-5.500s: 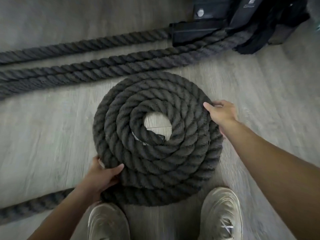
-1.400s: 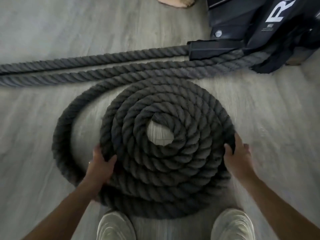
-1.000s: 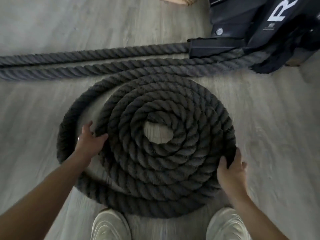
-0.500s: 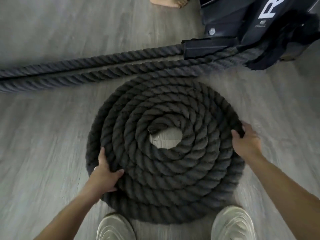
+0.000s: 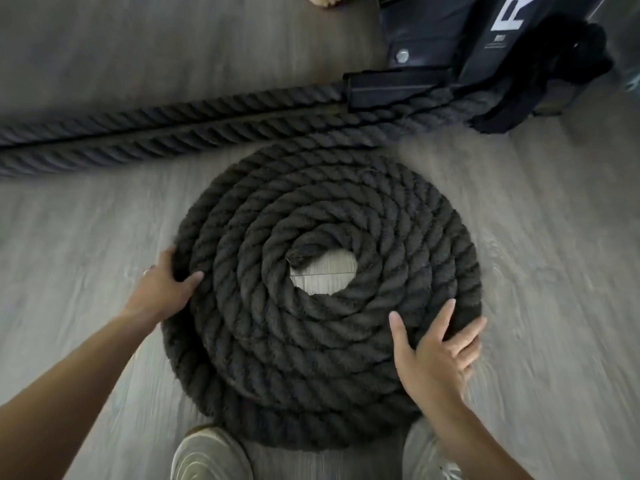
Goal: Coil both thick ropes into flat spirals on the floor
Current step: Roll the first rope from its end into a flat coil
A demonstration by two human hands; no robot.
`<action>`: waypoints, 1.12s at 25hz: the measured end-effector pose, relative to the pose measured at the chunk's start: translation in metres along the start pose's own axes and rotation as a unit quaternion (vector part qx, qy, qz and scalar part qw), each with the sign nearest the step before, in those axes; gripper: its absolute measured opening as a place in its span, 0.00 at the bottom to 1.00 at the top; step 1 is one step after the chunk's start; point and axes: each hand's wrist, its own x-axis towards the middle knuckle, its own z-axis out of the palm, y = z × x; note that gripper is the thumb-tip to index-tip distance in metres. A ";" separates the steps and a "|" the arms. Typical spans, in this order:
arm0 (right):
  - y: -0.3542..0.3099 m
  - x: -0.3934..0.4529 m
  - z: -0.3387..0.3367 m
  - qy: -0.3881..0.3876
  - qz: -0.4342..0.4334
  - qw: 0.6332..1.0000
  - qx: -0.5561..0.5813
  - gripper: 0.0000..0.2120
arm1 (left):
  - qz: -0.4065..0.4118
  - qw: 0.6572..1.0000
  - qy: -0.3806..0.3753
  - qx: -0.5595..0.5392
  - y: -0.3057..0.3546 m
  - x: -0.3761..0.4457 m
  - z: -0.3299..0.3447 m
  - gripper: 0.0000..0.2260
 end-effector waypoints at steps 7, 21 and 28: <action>0.016 0.097 -0.053 0.081 -0.059 0.987 -0.128 0.48 | 0.022 0.994 -0.009 -0.110 0.009 -0.040 0.030 0.36; 0.009 0.014 0.001 0.029 -0.042 0.990 -0.133 0.45 | 0.022 0.980 -0.038 -0.195 0.051 -0.003 0.036 0.28; 0.037 0.061 -0.042 0.041 -0.082 0.975 -0.203 0.47 | -0.028 0.967 -0.096 -0.233 0.056 -0.021 0.052 0.39</action>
